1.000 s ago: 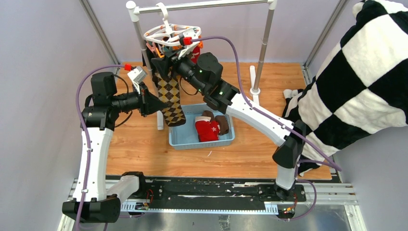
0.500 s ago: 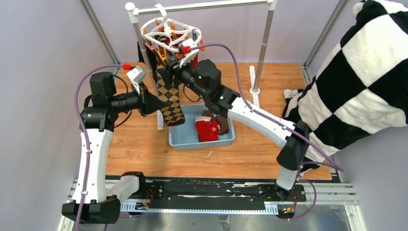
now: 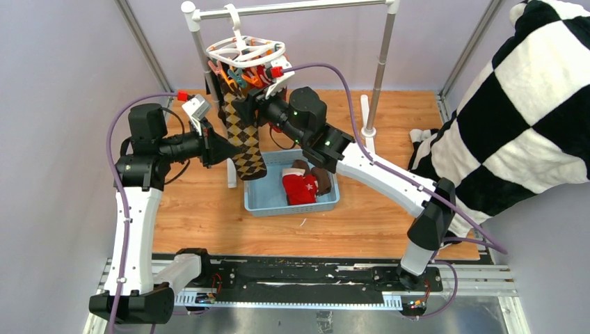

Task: Remove the socks clipped to the hanger
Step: Remove the sock from the hanger.

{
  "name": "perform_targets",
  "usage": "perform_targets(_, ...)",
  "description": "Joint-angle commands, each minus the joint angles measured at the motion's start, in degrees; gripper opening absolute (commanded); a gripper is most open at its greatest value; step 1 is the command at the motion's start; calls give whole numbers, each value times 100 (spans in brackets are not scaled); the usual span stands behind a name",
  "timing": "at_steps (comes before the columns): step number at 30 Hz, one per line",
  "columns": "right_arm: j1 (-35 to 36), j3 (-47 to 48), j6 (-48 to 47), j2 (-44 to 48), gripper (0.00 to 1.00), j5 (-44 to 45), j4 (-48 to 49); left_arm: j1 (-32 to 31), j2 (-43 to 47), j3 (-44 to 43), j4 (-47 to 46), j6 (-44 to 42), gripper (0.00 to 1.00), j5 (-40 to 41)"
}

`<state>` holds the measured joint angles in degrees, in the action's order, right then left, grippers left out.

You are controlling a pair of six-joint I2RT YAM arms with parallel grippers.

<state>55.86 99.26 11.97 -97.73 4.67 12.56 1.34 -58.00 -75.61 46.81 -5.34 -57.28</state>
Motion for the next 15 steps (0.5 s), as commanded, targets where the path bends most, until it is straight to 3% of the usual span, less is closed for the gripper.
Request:
perform_targets(1,-9,317,155,-300,57,-59,-127,-47,103,-189,-31,85,0,38)
perform_targets(5,-4,485,58,-537,57,-16,-12,-59,71,-227,-31,112,0,35)
perform_targets(15,-15,2079,-418,-1494,57,265,-111,-78,67,-262,-49,183,0,100)
